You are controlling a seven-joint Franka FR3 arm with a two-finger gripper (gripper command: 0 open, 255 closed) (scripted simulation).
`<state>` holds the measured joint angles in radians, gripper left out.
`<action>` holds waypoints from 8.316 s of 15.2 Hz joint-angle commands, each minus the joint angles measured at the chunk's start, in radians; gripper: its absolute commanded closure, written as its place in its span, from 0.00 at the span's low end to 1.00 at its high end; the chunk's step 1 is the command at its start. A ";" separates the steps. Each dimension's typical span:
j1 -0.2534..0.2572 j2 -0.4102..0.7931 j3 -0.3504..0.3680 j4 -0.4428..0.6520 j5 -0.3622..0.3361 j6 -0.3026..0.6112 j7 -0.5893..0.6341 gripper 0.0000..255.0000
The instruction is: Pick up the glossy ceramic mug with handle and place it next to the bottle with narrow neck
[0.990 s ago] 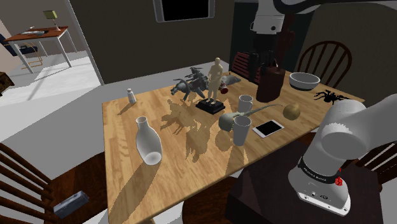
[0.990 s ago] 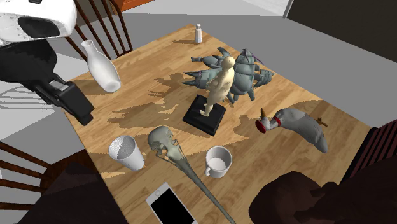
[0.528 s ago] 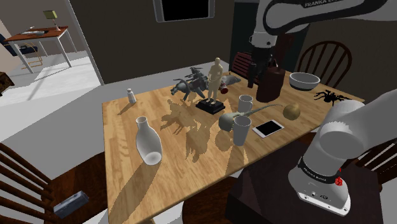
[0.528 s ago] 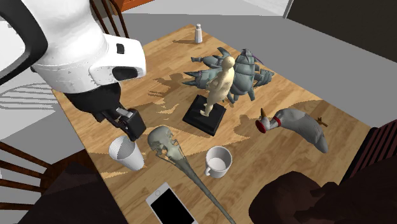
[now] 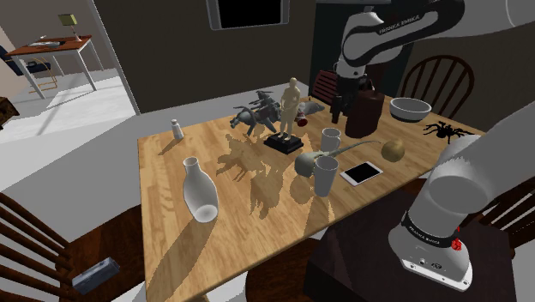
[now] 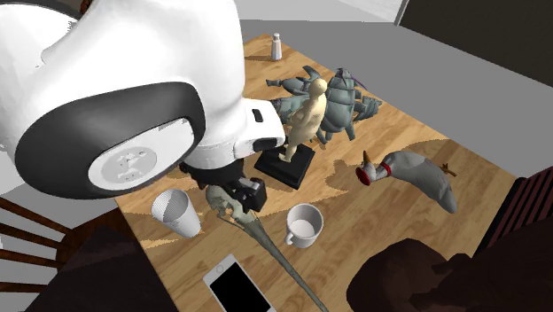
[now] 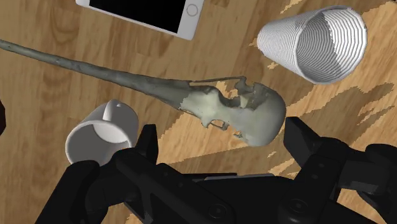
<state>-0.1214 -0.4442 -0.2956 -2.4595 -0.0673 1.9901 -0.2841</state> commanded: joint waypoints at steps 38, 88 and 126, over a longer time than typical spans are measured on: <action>-0.109 0.770 -0.153 0.304 0.351 0.408 -0.533 1.00; -0.059 0.460 -0.207 0.580 0.128 -0.131 -0.361 1.00; 0.182 0.464 0.045 0.804 0.133 -0.321 0.144 1.00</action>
<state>0.0489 0.0043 -0.2629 -1.6778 0.0610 1.6744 -0.1653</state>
